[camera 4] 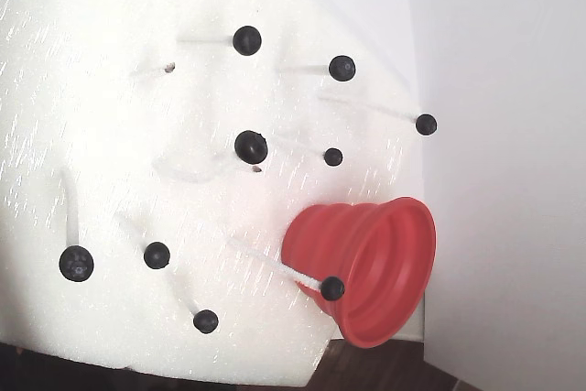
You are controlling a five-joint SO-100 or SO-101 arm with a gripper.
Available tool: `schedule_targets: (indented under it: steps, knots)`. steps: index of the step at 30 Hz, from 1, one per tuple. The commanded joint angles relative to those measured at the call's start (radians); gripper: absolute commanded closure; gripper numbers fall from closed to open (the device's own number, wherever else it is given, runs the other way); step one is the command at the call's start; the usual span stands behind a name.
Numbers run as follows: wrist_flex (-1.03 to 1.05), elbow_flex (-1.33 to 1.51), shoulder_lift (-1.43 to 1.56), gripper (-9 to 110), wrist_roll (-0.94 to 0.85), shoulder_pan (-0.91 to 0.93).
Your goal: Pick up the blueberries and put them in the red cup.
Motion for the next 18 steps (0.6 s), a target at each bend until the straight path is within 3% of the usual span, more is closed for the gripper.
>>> schedule_targets:
  steps: [1, 18]
  knots:
    - [-0.015, -0.009, -0.006, 90, -0.006, -0.009]
    - [-0.006, -0.080, -0.002, 87, -0.034, -0.008]
